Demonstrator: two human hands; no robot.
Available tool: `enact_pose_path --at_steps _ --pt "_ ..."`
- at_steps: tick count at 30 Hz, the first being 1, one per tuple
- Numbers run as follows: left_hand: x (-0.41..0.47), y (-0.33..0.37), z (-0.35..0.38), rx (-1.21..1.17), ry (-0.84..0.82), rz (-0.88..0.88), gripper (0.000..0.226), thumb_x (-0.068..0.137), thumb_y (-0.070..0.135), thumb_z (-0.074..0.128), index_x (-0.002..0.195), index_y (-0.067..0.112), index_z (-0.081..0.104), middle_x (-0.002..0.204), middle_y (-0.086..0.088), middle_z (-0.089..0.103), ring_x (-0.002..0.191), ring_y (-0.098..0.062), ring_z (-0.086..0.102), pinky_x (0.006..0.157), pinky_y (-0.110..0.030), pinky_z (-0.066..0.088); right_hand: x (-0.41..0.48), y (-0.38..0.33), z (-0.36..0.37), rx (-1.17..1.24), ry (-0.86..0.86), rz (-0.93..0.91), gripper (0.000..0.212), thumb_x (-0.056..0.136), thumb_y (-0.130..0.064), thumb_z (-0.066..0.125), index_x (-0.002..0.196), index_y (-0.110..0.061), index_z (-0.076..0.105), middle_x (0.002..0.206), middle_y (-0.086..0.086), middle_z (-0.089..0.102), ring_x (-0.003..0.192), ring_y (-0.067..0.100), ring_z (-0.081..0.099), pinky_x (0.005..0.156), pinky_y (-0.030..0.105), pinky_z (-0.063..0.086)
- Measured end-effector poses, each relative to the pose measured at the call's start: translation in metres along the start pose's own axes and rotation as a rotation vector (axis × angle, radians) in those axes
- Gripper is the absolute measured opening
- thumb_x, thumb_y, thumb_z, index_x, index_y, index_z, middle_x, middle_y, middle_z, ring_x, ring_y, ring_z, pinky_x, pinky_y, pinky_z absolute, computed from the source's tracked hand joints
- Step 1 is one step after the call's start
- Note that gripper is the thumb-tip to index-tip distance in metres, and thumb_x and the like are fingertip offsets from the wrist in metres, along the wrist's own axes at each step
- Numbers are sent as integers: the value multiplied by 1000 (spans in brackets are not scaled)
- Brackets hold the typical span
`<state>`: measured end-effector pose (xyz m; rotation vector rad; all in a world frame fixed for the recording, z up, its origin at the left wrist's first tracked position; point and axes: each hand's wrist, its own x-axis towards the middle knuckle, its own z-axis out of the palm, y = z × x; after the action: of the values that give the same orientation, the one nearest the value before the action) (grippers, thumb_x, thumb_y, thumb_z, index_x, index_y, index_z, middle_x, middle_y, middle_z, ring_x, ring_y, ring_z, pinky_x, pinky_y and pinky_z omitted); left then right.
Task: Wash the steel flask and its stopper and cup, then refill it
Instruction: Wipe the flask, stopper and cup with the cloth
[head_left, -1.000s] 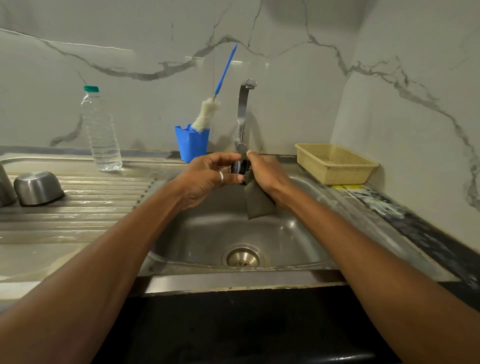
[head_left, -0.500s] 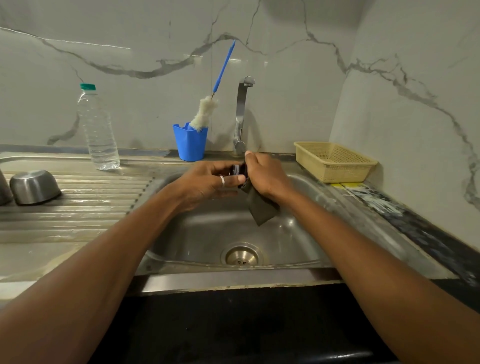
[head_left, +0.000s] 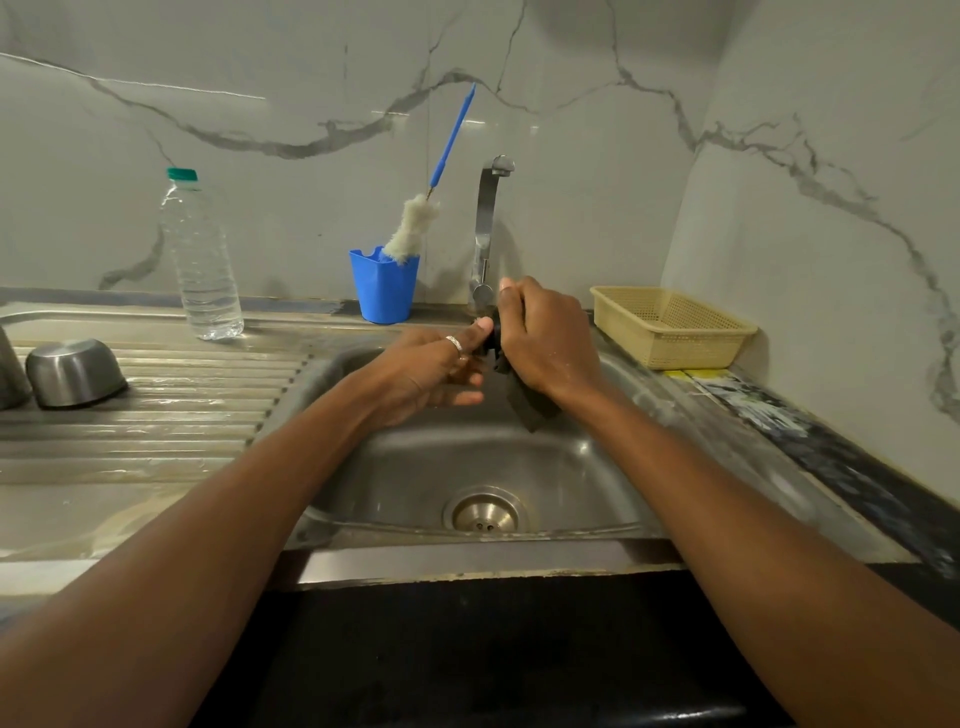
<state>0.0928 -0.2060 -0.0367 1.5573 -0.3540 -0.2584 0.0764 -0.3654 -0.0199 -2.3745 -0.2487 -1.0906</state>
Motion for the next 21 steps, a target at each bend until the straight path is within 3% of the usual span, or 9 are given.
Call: enact_pose_path --at_steps 3,6,9,11,15,17,21 --pt "-1 -1 -3 -4 -60 59 34 97 35 65 120 10 71 117 -9 70 109 -18 66 77 -30 60 -2 3 1 20 -43 6 41 109 -36 37 71 -24 45 63 -11 50 59 3 47 53 17 27" --pt "-2 -7 -9 88 -131 95 36 99 27 64 134 17 65 128 -6 69 121 -19 64 82 -32 60 -4 3 3 105 -203 141 49 110 -43 33 67 -25 49 68 -6 56 64 5 52 58 27 32" --pt "-2 -8 -10 159 -152 95 40 98 23 66 137 18 63 125 -4 70 119 -16 65 83 -31 60 -1 8 4 189 -362 370 59 108 -52 28 73 -17 60 77 -3 62 74 13 58 65 32 37" --pt "-3 -6 -7 158 -138 98 40 97 25 67 137 19 64 123 -2 71 113 -13 66 82 -30 60 1 10 3 204 -349 414 62 107 -54 29 73 -13 61 77 -1 64 75 17 59 63 32 37" --pt "-4 -3 3 89 -55 45 28 96 43 64 112 23 75 107 1 75 97 -10 70 78 -32 61 2 8 3 120 -214 287 62 107 -50 32 63 -13 54 66 1 59 64 16 55 57 33 33" --pt "-2 -4 5 109 -17 33 34 96 47 62 102 17 77 102 -4 74 91 -12 71 76 -31 61 2 8 5 88 -155 233 59 107 -50 33 62 -16 53 64 1 59 65 20 56 61 33 32" --pt "-1 -8 0 93 -69 63 34 97 35 63 115 7 73 108 -12 74 95 -16 70 79 -25 60 -3 8 7 101 -164 193 58 107 -50 33 61 -21 51 63 -3 57 64 17 56 64 32 34"
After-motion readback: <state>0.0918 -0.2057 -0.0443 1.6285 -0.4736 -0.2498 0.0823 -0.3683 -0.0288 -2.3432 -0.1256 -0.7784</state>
